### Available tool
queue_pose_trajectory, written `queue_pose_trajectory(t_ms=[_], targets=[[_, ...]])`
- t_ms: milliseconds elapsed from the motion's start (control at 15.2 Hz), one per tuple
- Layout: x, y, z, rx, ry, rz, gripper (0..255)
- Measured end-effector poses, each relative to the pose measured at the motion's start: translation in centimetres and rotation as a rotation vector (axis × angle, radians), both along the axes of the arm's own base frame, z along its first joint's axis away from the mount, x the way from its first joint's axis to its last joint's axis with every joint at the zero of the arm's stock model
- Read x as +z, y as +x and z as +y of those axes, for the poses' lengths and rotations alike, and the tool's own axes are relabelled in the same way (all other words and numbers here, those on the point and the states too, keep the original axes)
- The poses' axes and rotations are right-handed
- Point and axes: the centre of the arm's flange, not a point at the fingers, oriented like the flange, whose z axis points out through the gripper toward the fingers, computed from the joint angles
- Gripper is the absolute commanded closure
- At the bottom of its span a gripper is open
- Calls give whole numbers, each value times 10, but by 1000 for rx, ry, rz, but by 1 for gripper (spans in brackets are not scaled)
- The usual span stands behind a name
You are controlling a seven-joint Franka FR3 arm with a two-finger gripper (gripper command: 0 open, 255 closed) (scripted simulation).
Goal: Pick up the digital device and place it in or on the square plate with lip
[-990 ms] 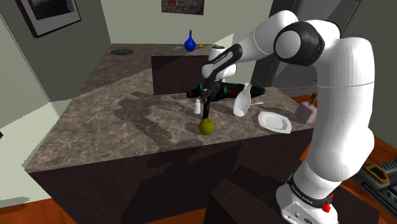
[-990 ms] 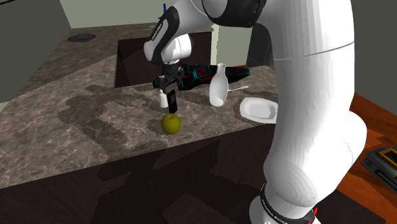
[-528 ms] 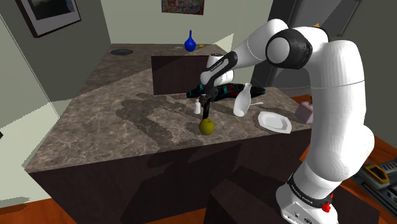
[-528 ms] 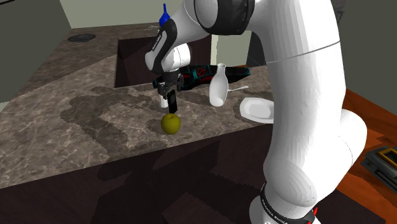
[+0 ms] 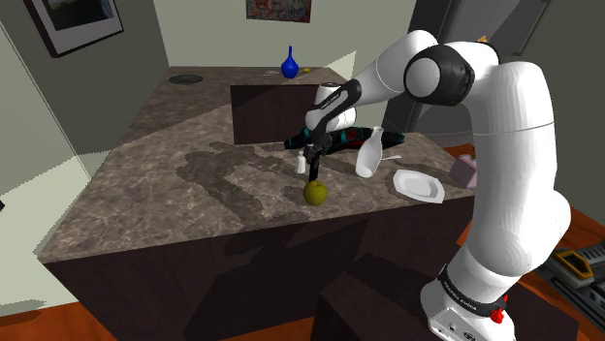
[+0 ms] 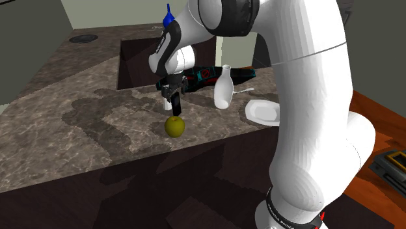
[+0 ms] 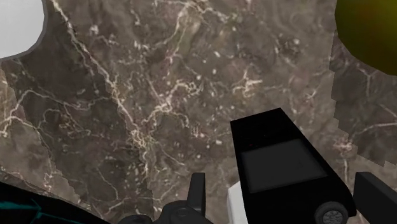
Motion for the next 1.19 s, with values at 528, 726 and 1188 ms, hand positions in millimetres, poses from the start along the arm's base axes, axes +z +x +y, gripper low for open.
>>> queue_pose_trajectory(t_ms=[528, 726, 1188], targets=[[0, 0, 0, 0, 0, 0, 255], [2, 0, 0, 0, 0, 0, 255], [37, 0, 1, 0, 0, 0, 255]])
